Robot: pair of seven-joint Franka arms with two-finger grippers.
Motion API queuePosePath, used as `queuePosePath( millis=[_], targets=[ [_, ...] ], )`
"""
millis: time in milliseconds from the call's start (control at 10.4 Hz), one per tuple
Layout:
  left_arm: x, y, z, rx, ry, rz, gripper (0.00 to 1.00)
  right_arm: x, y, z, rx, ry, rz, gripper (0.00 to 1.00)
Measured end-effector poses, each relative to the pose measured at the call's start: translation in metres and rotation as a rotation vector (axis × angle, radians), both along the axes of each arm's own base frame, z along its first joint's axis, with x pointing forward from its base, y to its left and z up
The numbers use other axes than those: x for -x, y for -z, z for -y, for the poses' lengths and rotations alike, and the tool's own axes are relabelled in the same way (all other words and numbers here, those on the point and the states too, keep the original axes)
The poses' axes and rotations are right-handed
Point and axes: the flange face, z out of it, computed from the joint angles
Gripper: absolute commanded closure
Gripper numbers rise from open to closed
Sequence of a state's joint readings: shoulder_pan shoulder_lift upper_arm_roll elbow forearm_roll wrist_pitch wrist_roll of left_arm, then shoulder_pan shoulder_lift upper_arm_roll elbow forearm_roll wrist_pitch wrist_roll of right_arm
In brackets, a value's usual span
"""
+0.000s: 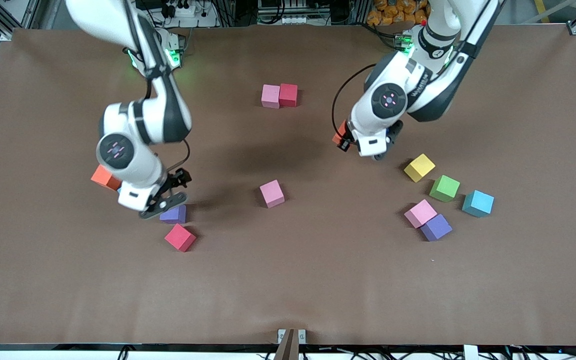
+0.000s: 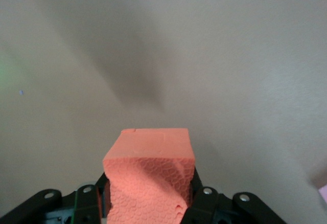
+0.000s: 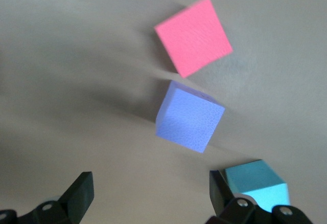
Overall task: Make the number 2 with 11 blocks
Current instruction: 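Grasp the purple cube with the right gripper while the left gripper carries orange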
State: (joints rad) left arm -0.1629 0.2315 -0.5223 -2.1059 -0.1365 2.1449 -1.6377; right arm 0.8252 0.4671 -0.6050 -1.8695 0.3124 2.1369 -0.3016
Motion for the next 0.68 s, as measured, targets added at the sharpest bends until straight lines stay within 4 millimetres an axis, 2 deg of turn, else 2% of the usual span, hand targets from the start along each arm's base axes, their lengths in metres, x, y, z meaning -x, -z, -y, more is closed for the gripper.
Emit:
queuePosePath(
  millis=[290, 483, 676],
  targets=[
    [0.054, 0.024, 0.027, 0.002, -0.12, 0.01, 0.88, -0.014, 0.036, 0.022, -0.085, 0.165, 0.023, 0.0],
    [0.075, 0.035, 0.029, 0.004, -0.197, 0.013, 0.88, -0.024, 0.057, 0.037, -0.084, 0.205, 0.074, 0.0],
    [0.093, 0.046, 0.03, 0.005, -0.308, -0.005, 0.87, -0.027, 0.075, 0.038, -0.066, 0.213, 0.105, 0.0]
  ],
)
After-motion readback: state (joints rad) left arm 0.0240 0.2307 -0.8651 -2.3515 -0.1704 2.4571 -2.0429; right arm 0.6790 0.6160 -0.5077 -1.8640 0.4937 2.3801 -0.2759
